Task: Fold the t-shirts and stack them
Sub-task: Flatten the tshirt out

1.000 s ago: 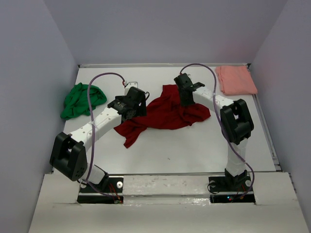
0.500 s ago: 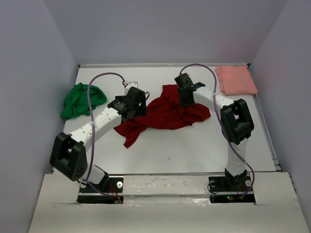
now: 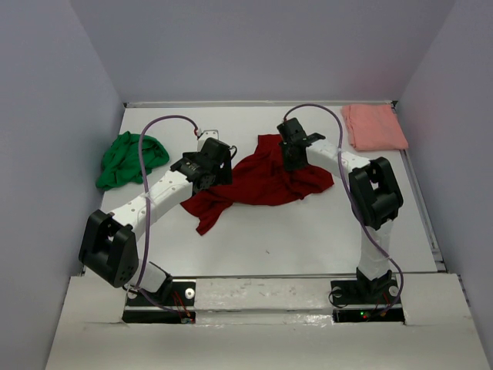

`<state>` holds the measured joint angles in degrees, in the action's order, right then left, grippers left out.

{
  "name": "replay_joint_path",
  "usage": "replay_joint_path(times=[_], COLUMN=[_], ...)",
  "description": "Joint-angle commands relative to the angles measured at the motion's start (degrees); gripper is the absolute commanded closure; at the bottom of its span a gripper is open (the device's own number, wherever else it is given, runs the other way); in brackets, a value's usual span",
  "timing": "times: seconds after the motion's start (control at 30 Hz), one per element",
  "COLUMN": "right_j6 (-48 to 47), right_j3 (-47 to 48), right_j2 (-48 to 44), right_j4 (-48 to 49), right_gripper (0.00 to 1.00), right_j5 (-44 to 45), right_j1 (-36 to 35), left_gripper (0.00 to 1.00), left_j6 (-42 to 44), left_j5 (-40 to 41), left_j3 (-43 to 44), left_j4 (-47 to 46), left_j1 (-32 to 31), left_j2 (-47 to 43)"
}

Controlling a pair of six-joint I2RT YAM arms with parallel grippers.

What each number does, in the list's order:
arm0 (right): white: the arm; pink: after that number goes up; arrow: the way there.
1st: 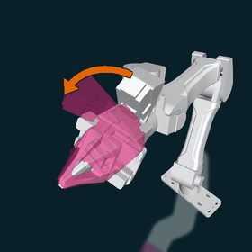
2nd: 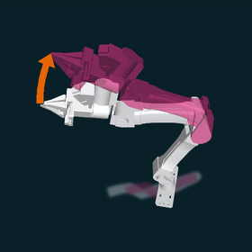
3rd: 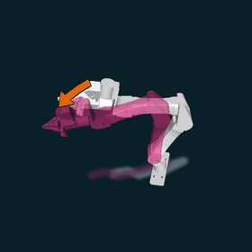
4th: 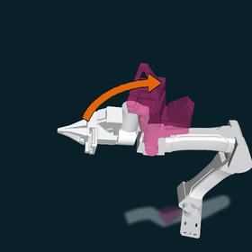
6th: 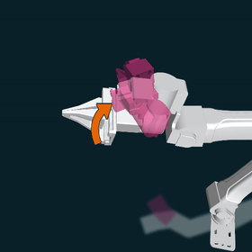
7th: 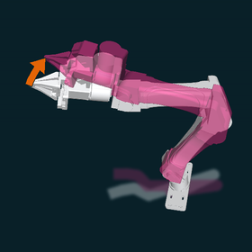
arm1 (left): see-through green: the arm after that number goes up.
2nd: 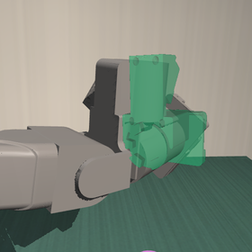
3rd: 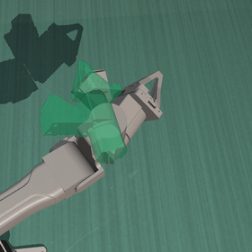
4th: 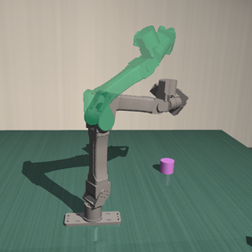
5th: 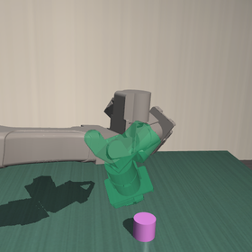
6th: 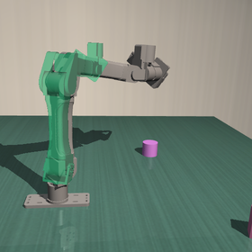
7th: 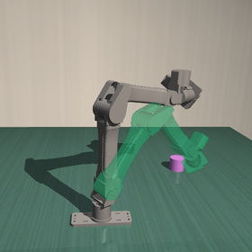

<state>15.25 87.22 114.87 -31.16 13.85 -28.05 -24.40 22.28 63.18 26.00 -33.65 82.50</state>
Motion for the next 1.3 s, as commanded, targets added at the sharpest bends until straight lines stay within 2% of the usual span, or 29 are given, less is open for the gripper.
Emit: replay_joint_path(times=[0.0, 0.13, 0.17, 0.27, 0.37, 0.5, 0.7, 0.8, 0.93, 1.03, 1.1, 1.27], right_j6=[0.4, 0.9, 1.5, 1.2, -0.1, -2.2, -4.3, -5.6, -7.4, -9.7, -11.5, -16.5], right_j3=[0.4, -0.2, -0.8, -3.5, -4.8, -3.0, 3.0, 5.8, 9.7, 15.6, 23.6, 31.9], right_j2=[-2.4, -2.9, -3.9, -8.8, -13.4, -16.7, -17.1, -17.8, -17.5, -16.4, -14.9, -12.5], right_j4=[2.4, 2.5, 2.6, 3.6, 4.1, 3.4, 1.2, -0.1, -1.7, -2.4, -4.3, -6.0], right_gripper=[0.98, 1.00, 1.00, 1.00, 1.00, 1.00, 1.00, 1.00, 1.00, 1.00, 1.00, 1.00], right_j5=[-0.3, 1.5, 4.8, 15.0, 19.0, 18.8, 21.4, 22.8, 26.1, 28.0, 29.7, 33.9], right_j1=[0.2, 0.2, 0.2, -1.2, -1.2, -1.2, -1.2, -1.2, -1.2, -1.2, -1.2, -0.6], left_gripper=[0.01, 0.01, 0.01, 0.01, 0.01, 0.01, 0.01, 0.01, 0.01, 0.01, 0.01, 0.01], left_j6=[0.5, 0.2, -0.2, -3.9, -8.8, -11.1, -11.7, -13.4, -15.5, -15.5, -15.7, -16.4], left_j5=[0.7, 0.7, 1.7, 9.2, 14.3, 10.3, 8.7, 15.9, 19.8, 18.2, 17.8, 21.4], left_j3=[1.2, 0.8, 0.5, -0.9, -2.8, -4.8, -5.6, -4.6, -3.8, -4.6, -4.9, -4.2], left_j4=[0.0, -0.3, 0.3, 3.3, 6.5, 5.4, 4.9, 9.1, 13.2, 11.9, 10.8, 12.2], left_j1=[0.3, 0.2, 0.2, -1.0, -1.2, -1.2, -1.2, -2.0, -3.4, -4.5, -4.5, -4.4], left_j2=[-0.7, -0.3, -0.1, -0.3, -0.5, -0.3, 0.0, 1.3, 3.5, 3.7, 3.1, 3.0])
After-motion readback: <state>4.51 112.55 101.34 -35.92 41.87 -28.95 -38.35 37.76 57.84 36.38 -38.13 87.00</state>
